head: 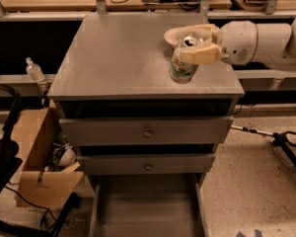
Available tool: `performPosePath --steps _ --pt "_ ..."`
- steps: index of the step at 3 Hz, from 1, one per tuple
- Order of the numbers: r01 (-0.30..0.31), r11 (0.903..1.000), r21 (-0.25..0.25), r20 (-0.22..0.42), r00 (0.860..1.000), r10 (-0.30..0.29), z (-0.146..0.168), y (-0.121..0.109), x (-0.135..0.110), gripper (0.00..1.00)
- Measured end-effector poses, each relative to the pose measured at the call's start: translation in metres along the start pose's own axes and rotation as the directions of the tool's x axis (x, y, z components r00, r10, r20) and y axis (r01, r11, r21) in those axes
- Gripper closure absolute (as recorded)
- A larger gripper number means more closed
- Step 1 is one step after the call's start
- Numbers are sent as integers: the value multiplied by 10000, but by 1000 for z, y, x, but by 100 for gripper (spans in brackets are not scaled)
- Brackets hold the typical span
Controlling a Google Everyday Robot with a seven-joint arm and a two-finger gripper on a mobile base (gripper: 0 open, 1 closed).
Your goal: Pick 7up can from bottom drawer and place on counter
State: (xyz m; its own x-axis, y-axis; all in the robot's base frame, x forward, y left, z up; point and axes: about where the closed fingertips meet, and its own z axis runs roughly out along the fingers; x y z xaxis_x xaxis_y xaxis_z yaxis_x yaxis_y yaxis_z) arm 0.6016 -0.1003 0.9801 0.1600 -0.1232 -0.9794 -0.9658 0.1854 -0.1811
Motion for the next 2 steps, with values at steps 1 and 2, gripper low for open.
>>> performPosePath --steps 1,2 --pt "-1023 9945 -203 -504 9936 1012 25 -49 18 100" --pt "-1656 9860 -186 -433 9854 1647 72 -99 34 100"
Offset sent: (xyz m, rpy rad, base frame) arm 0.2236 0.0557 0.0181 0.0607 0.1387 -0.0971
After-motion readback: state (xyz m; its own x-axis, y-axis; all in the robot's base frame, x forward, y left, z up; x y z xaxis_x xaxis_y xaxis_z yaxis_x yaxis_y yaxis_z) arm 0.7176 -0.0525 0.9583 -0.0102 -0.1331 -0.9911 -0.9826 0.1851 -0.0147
